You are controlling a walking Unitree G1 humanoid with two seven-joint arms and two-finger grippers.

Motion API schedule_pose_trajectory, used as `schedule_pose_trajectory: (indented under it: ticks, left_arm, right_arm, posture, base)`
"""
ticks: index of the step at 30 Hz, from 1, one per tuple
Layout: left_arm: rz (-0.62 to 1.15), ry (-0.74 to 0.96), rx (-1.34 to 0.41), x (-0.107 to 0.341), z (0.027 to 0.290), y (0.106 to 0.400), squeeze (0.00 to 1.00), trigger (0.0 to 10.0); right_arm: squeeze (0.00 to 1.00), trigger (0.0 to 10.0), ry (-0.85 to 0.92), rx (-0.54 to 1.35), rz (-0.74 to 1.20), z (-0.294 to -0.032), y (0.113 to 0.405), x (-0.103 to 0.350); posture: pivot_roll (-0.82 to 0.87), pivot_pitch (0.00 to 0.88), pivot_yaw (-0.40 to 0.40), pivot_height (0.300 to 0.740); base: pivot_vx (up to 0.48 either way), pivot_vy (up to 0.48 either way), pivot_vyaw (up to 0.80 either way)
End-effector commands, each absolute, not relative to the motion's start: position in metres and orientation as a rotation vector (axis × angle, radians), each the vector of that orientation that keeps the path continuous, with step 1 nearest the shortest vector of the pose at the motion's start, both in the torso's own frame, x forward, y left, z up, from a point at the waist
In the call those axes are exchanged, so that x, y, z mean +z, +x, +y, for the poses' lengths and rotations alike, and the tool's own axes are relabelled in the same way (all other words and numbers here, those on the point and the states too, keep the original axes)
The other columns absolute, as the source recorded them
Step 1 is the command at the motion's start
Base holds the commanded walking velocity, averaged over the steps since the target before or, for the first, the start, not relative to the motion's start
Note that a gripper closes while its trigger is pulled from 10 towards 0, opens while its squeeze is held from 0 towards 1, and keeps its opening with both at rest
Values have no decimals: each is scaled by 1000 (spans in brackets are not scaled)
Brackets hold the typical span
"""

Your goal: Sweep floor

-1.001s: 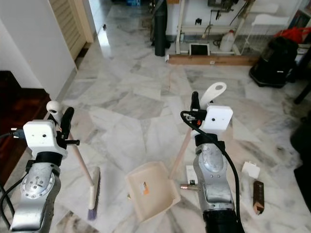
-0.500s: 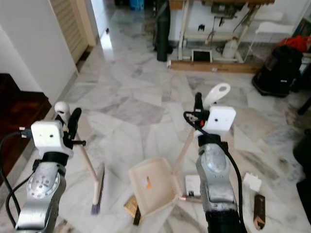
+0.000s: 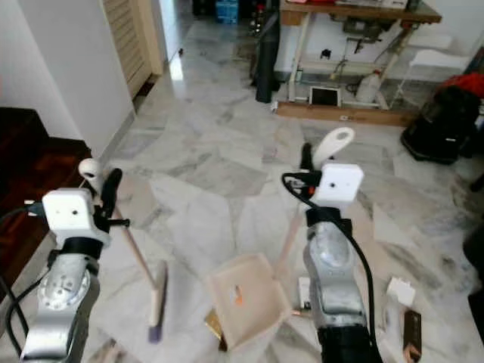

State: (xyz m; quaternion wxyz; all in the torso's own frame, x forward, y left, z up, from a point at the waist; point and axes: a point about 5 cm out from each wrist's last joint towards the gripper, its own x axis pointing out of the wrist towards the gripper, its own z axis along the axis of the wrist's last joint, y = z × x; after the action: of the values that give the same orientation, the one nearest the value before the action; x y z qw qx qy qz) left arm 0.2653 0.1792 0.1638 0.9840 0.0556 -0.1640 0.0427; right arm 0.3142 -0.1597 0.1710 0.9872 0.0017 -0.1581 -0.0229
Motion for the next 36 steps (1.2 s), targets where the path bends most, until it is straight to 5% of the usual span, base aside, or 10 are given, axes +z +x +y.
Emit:
schedule_pose_trajectory:
  ticks: [1,12,36]
  left_arm:
    - [-373,110,80,172,176,265,0,10000]
    - [-384,122,55,174,174,265,0,10000]
    - [-357,120,50,171,175,264,0,10000]
  right_arm:
    - [0,10000,8,-77,-330,-168,314,174]
    - [0,10000,22,-87,-325,-169,315,174]
    - [0,10000,14,-112,-314,-171,314,170]
  posture:
    - [-1,69,6,740]
    - [2,73,11,740]
    - [1,92,23,740]
  base:
    - [0,446,0]
    - [0,156,-614]
    - [96,0,-189]
